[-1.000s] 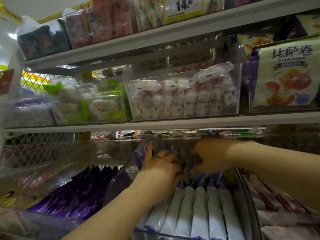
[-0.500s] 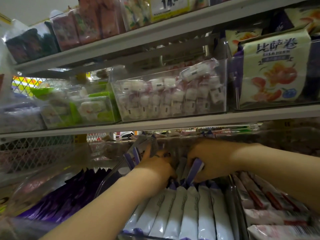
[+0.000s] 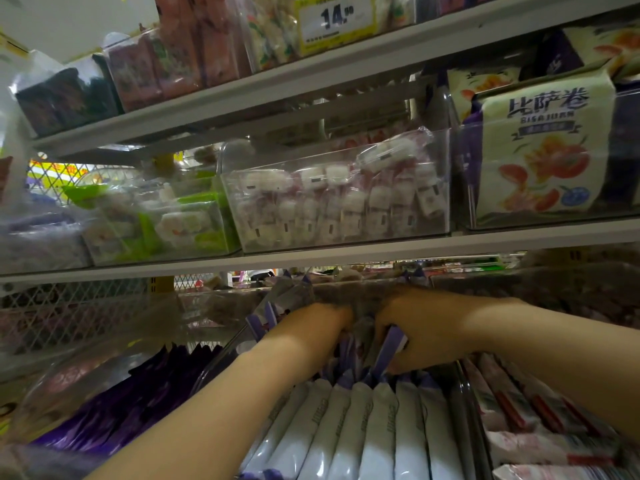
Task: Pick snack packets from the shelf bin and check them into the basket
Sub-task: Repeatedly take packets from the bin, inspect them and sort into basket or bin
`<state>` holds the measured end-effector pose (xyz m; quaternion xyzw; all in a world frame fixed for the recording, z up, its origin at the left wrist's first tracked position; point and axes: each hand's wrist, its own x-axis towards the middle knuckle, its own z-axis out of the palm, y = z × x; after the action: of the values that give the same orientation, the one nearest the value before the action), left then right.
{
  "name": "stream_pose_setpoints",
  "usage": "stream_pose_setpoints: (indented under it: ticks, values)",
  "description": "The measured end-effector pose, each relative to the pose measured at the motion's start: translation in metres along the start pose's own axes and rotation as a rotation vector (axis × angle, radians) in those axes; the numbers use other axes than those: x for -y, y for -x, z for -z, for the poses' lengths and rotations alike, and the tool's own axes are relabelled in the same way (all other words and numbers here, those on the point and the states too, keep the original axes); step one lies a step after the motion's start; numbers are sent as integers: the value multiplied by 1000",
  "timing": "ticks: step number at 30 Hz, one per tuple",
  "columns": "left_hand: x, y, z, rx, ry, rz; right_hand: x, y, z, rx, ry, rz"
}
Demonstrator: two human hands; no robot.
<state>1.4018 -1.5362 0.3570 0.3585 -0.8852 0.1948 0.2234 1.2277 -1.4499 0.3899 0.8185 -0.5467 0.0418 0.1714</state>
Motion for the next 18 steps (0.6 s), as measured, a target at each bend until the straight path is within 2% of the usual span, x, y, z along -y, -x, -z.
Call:
stream_pose_setpoints:
  ticks: [3,6,11,13,16,18]
  values:
    - [9,5,1,-143,165,77,1,0,1,16,3,2]
    - [11,13,-5,-383,404,159,3,-1,1,35,20,-4]
    - [-9,19,-23,-654,787,249,2,-1,1,33,-14,-20]
    - [-14,17,-24,-664,827,244,3,-1,0,-37,-118,-20]
    - [-17,15,-23,-533,793,183,5,-6,-4,-180,-194,11]
    - [-17,15,-22,-471,756,128,8,-11,-6,-215,-175,18]
